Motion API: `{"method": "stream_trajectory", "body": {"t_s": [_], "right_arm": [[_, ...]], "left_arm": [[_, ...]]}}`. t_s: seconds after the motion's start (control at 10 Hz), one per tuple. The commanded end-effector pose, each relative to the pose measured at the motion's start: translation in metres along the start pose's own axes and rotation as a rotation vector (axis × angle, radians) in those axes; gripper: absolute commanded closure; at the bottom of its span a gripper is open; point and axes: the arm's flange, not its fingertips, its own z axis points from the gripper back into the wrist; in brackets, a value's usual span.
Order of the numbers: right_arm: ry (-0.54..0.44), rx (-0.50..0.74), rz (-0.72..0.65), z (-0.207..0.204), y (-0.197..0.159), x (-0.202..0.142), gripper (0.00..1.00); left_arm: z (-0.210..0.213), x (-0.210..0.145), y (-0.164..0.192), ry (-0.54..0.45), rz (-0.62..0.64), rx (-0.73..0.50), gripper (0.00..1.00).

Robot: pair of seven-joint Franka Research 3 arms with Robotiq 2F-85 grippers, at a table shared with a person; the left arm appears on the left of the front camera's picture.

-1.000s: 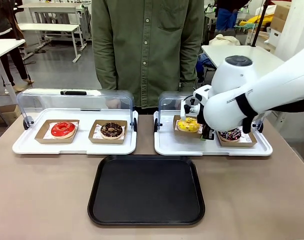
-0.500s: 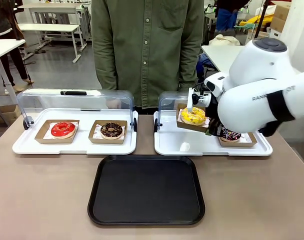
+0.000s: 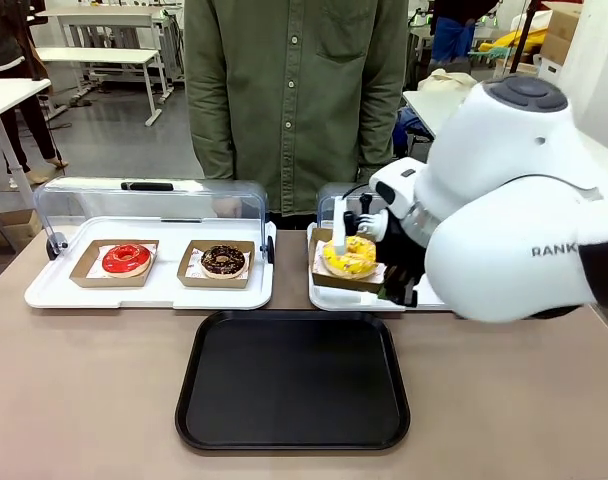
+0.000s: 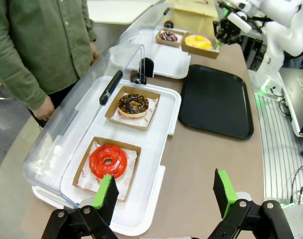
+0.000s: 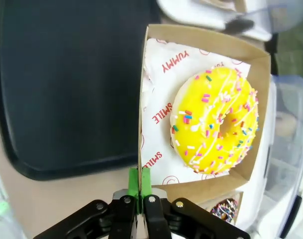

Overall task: Move the third donut from the left to the tray.
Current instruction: Pick up the Paper togo box containing the Donut indicated by the person and place it on the Handle tray.

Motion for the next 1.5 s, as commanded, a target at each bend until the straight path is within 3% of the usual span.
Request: {"method": "stream_trajectory", "body": {"t_s": [0.0,0.5,1.4], "right_arm": [[0.009,0.005,0.009,-0.01,0.041,0.005,0.98],[0.039,0.033,0.032,-0.043,0.086,0.032,0.98],[0.092,0.06,0.08,-0.101,0.126,0.018,0.98]], "left_arm": [[0.0,0.002,-0.001,-0.001,-0.005,0.0,0.0],[0.0,0.002,-0.001,-0.001,-0.005,0.0,0.0],[0.0,0.002,-0.001,-0.001,-0.005,0.0,0.0]]}}
